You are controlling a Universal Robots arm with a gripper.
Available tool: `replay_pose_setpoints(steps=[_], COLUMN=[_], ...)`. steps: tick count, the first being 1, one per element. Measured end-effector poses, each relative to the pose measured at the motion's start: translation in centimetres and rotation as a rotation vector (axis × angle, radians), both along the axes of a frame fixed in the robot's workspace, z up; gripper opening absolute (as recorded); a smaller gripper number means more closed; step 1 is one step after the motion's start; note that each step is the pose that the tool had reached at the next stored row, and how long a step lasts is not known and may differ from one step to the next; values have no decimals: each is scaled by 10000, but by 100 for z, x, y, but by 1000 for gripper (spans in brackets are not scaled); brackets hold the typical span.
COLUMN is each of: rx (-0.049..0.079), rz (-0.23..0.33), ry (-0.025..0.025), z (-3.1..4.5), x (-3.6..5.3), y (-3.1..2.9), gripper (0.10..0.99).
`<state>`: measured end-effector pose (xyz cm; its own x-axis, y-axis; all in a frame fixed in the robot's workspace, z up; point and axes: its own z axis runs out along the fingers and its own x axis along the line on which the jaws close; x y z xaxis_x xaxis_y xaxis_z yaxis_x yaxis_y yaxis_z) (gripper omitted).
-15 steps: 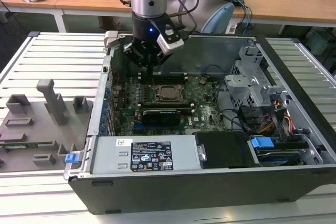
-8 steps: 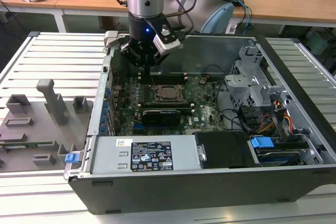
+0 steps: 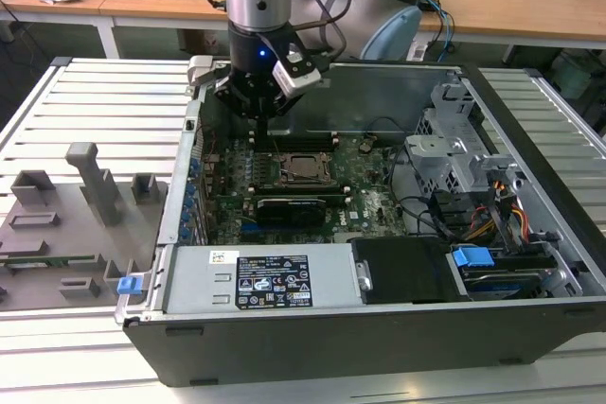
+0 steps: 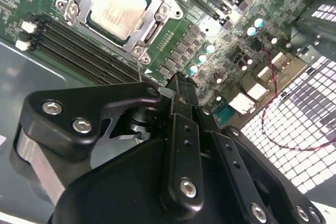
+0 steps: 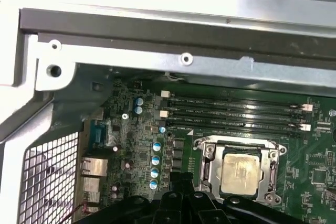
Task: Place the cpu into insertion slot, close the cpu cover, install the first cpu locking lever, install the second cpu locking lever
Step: 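Install the first cpu locking lever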
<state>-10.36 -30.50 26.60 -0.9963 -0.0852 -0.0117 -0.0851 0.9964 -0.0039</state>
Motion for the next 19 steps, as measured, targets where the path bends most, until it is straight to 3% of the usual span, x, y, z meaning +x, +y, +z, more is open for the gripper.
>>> replay_pose_setpoints(steps=[12, 14, 19], rx=[0, -1, -3], rz=[1, 5, 7], ry=[1, 1, 2], z=[-49, -52, -53], x=[-19, -18, 65], y=[169, 221, 223], gripper=[106, 106, 106])
